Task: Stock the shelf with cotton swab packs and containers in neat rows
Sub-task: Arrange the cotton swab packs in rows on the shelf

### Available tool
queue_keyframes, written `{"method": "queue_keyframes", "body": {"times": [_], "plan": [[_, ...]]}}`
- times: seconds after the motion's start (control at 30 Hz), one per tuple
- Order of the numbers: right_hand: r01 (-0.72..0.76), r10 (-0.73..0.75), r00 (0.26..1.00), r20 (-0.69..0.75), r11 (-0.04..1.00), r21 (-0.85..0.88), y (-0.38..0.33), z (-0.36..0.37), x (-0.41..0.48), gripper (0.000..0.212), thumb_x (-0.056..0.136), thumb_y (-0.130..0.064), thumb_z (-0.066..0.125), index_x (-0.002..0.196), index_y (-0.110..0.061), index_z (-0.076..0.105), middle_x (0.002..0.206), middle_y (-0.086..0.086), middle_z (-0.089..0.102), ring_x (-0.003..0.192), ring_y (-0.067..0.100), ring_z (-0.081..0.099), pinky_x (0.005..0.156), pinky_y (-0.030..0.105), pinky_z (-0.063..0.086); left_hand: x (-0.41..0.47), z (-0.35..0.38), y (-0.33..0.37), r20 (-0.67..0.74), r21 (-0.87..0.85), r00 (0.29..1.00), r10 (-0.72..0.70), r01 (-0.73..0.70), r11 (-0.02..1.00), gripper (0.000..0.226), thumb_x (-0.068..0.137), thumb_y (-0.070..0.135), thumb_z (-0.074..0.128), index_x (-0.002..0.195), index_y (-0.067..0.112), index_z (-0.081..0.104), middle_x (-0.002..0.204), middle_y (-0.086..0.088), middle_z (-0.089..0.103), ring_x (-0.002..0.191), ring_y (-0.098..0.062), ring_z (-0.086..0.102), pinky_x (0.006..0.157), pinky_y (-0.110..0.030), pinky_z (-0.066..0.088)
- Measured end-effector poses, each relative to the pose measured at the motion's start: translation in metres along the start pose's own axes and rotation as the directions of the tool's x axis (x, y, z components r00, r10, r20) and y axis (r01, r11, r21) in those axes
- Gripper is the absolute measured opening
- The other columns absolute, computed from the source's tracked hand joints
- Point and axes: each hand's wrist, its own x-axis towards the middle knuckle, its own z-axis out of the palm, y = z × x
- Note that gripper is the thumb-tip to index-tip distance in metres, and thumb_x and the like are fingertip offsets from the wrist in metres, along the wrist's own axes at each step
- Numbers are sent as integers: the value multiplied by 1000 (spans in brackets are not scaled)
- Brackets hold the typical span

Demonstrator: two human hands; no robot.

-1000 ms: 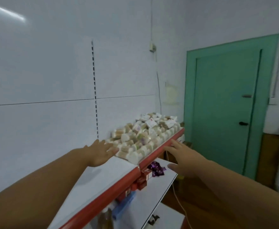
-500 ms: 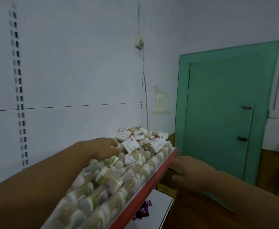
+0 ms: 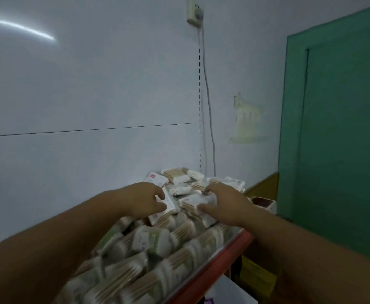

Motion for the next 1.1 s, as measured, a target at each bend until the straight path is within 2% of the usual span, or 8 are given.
{"method": "queue_keyframes", "body": {"times": [0.2, 0.4, 0.5, 0.57, 0.63, 0.7, 0.9, 1.1], "plan": [[250, -243, 967, 83, 963, -102, 12, 23, 39, 85, 55, -84, 37, 104, -21, 67, 106, -7, 65, 106, 14, 54, 110, 41, 25, 15, 11, 24, -186, -186, 943, -276, 242, 952, 31, 90, 37, 52, 87, 14, 72, 96, -5, 72, 88, -17, 66, 77, -29, 51], [280, -251, 959, -132, 912, 299, 30, 34, 45, 36, 65, -45, 73, 96, -26, 71, 91, -14, 64, 88, 3, 59, 74, 18, 43, -7, 10, 50, -290, -522, 838, -462, 266, 810, 26, 88, 31, 59, 75, 11, 68, 86, -16, 72, 82, -31, 69, 80, -45, 56], [317, -162, 940, -300, 739, 595, 33, 36, 47, 25, 64, -31, 79, 86, -26, 71, 87, -21, 61, 85, -16, 56, 71, 0, 38, -15, 18, 61, -309, -803, 740, -597, 134, 581, 34, 80, 44, 68, 96, 15, 75, 92, -4, 74, 86, -21, 71, 84, -44, 57], [361, -119, 919, -375, 633, 685, 25, 35, 45, 23, 65, -32, 79, 85, -30, 68, 103, -20, 62, 97, -19, 53, 82, 2, 39, -15, 28, 78, -178, -961, 751, -636, 5, 276, 83, 58, 63, 74, 126, 17, 62, 114, 1, 69, 98, -14, 68, 89, -39, 55], [414, -203, 905, -375, 631, 657, 14, 35, 41, 27, 68, -37, 78, 92, -32, 69, 121, -16, 58, 111, -12, 47, 94, 9, 35, -2, 44, 92, -45, -999, 807, -589, -44, 17, 94, 52, 60, 77, 134, 21, 53, 123, -1, 65, 105, -19, 66, 87, -39, 55], [484, -413, 871, -268, 622, 615, 8, 37, 34, 42, 72, -35, 76, 112, -29, 67, 137, -15, 49, 120, -13, 35, 98, 5, 26, 17, 61, 100, -51, -979, 806, -589, -157, -129, 56, 78, 35, 72, 129, 20, 56, 113, -7, 71, 98, -25, 70, 71, -34, 58], [288, -268, 956, -116, 933, 215, 56, 29, 40, 56, 75, -68, 53, 116, -30, 58, 127, -12, 53, 121, 12, 45, 103, 33, 30, 21, 72, 82, -53, -902, 671, -739, -349, -252, 25, 96, 7, 43, 114, 14, 58, 91, -18, 74, 74, -32, 73, 60, -37, 61], [293, -292, 956, 20, 955, -43, 53, 46, 28, 90, 54, -91, 30, 121, -37, 55, 146, -8, 35, 138, 16, 18, 102, 43, 0, 15, 80, 89, -20, -838, 717, -697, -392, -379, 32, 82, 3, 50, 113, 4, 60, 96, -20, 73, 79, -32, 72, 62, -36, 61]]}}
